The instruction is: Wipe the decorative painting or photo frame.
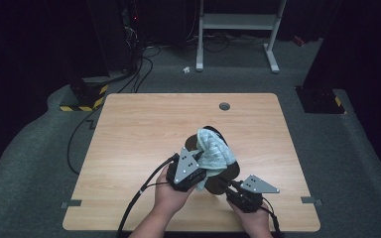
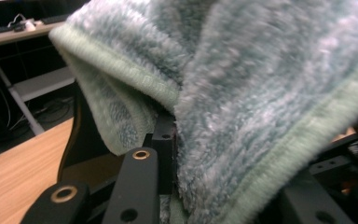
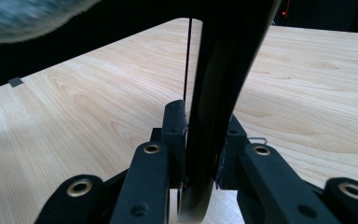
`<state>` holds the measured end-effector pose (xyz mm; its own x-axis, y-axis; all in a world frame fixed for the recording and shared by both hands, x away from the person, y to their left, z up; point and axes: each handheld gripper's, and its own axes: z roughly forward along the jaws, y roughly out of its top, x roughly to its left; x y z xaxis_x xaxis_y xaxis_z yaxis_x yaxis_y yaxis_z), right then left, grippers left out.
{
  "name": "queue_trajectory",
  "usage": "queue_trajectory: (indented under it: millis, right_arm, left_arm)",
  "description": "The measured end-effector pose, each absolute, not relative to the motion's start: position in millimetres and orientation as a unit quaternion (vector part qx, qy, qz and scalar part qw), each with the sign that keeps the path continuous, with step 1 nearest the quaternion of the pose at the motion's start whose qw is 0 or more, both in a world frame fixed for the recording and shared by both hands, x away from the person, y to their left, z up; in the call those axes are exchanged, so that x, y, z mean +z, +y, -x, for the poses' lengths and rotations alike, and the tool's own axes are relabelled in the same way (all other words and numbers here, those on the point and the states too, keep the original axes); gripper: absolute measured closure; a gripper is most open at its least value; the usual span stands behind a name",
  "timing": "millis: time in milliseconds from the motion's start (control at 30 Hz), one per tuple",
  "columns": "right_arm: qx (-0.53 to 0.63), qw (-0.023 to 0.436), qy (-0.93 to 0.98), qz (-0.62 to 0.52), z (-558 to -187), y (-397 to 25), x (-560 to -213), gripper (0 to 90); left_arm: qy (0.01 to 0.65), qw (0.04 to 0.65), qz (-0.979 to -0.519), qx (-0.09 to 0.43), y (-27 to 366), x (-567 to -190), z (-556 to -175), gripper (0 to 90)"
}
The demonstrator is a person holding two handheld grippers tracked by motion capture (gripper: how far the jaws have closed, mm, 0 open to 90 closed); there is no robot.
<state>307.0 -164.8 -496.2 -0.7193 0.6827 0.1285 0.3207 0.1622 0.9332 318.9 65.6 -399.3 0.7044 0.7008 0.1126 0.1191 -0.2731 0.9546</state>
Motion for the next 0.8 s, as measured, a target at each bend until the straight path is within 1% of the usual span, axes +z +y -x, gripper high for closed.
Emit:
queue_trajectory:
  millis: [133, 500, 700, 800]
  right_arm:
    - [0.553, 0.162, 0.744, -0.338, -307, -165, -496, 77.1]
    - [0.552, 0.164, 0.744, -0.337, -307, -165, -496, 76.9]
    - [0.553, 0.165, 0.744, -0.336, -307, -164, -496, 77.0]
    - [0.552, 0.165, 0.745, -0.336, -307, -164, -496, 77.0]
  left_arm:
    - [0.296, 0.522, -0.749, 0.28, 75, -406, -332, 68.6]
    - [0.365, 0.484, -0.742, 0.285, 109, -425, -371, 68.6]
    - [0.394, 0.464, -0.743, 0.279, 123, -440, -381, 68.7]
    - [0.398, 0.47, -0.74, 0.27, 125, -444, -380, 68.8]
